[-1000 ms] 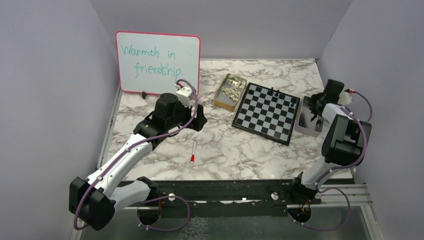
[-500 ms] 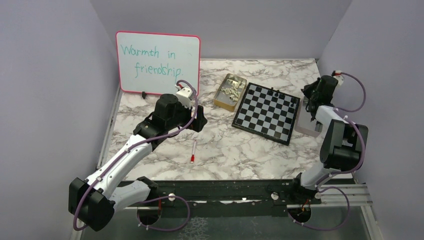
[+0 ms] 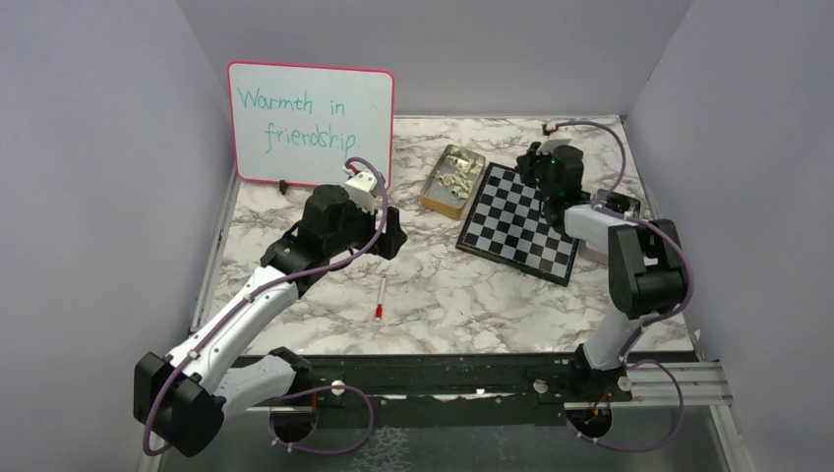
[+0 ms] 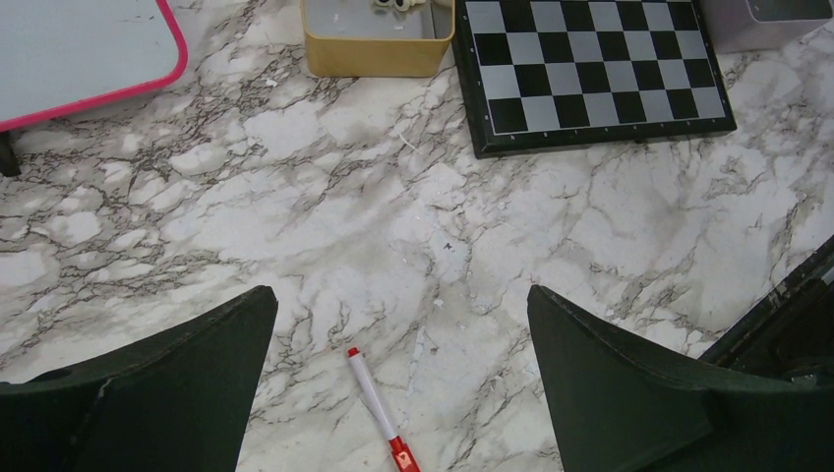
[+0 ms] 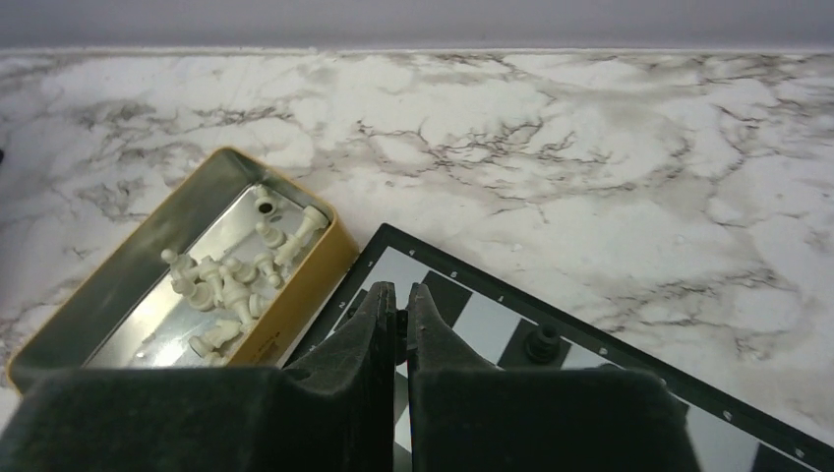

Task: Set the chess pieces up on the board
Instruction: Place the chess piece on the chessboard.

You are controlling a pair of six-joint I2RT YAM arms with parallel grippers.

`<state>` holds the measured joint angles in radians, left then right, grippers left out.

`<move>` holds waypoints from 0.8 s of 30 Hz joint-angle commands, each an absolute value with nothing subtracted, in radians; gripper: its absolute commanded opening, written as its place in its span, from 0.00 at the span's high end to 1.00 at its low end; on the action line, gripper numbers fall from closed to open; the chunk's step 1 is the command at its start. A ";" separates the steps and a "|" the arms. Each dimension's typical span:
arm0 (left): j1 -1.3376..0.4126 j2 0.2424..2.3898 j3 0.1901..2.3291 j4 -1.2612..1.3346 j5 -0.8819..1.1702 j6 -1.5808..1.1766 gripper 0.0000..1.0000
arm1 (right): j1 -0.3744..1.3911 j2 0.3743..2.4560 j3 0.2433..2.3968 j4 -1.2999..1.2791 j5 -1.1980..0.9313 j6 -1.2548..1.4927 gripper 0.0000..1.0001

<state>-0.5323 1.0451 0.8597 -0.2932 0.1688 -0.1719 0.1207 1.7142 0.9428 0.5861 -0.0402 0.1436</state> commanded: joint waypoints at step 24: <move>-0.538 1.026 0.857 -0.288 0.139 -0.163 0.01 | 0.231 1.979 1.117 0.551 0.032 -0.168 0.94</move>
